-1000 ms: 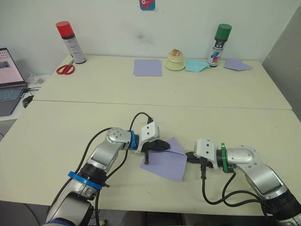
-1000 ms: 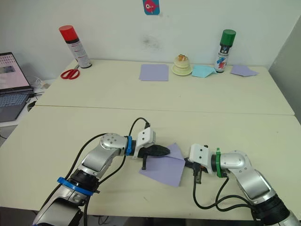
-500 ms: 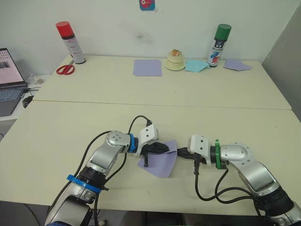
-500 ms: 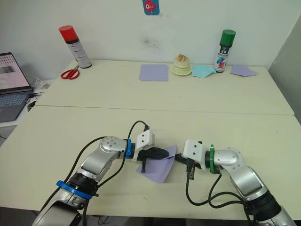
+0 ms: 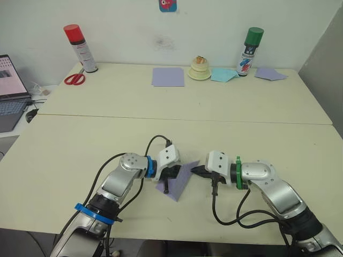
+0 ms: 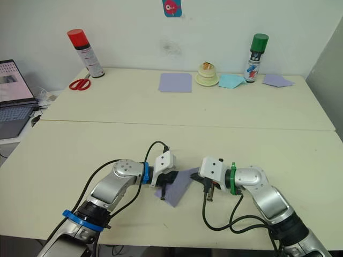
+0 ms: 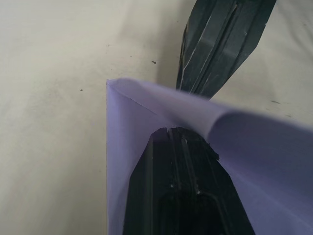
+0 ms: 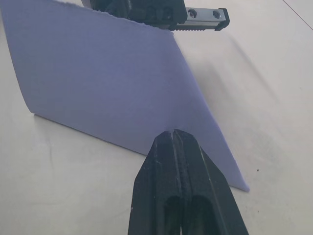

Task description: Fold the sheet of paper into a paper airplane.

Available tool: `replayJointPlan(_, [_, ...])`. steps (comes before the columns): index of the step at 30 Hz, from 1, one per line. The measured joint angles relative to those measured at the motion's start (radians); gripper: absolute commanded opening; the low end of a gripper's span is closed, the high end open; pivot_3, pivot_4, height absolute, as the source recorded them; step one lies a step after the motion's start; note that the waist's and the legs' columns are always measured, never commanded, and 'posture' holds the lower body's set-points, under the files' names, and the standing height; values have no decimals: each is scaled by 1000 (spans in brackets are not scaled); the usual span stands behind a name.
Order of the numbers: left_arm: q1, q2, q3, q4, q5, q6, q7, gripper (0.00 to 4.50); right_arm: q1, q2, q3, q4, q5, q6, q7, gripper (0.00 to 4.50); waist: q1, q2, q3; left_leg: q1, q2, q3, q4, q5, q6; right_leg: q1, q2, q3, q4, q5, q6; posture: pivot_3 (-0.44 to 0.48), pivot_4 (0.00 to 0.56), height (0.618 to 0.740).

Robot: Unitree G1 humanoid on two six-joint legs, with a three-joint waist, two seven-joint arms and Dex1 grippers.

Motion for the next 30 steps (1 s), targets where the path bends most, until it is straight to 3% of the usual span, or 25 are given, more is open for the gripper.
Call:
replayJointPlan(16, [16, -52, 41, -7, -6, 47, 109, 33, -127, 50, 14, 170, -50, -85, 0, 0, -1, 0, 0, 0, 0, 0, 0, 0, 0, -1, 0, 0, 0, 0, 0, 0, 150, 740])
replayJointPlan(30, [76, 39, 52, -41, -24, 8, 78, 33, -104, 66, 41, 181, -83, -105, -1, 0, -8, 2, -2, 2, 2, 0, 0, 0, 0, 0, -1, 1, 1, 0, 0, 0, 150, 740])
